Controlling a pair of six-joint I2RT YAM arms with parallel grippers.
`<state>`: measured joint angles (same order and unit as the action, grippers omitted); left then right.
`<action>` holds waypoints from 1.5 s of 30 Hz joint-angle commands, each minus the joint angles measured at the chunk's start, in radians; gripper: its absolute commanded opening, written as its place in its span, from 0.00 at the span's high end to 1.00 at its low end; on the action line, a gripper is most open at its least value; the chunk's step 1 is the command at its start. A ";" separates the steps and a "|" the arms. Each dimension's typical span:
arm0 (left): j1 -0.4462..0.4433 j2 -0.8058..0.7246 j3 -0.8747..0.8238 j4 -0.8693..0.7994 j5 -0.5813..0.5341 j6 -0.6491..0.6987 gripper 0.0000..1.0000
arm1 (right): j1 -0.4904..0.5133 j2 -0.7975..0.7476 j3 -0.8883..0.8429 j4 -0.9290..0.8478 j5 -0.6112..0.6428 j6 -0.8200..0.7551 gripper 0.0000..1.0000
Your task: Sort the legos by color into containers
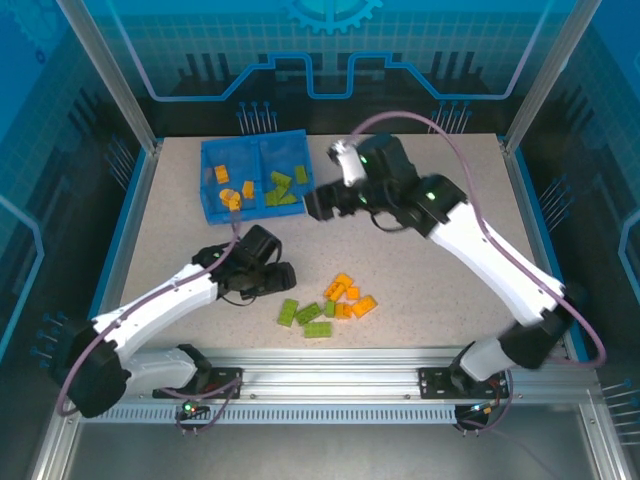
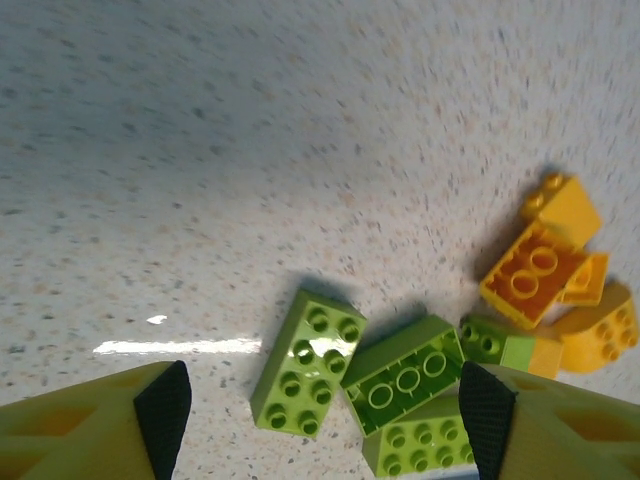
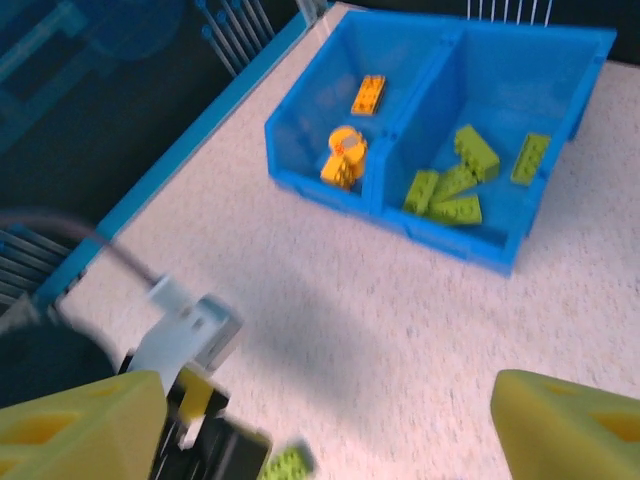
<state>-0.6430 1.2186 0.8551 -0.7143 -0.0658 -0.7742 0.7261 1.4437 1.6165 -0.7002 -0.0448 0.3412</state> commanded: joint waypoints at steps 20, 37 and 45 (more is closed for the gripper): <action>-0.107 0.371 0.030 0.041 -0.006 0.010 0.39 | -0.034 -0.338 -0.423 -0.063 0.037 0.100 0.00; -0.106 0.148 0.046 -0.009 -0.106 -0.026 0.71 | -0.032 -0.333 -0.415 -0.059 -0.011 0.145 0.00; 0.062 0.246 0.501 -0.056 -0.341 0.248 0.75 | -0.028 -0.374 -0.415 -0.045 0.026 0.159 0.00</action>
<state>-0.6430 1.3907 1.2499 -0.7414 -0.2710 -0.6666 0.7033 1.0962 1.1732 -0.7475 -0.0322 0.4828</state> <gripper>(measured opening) 0.341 0.999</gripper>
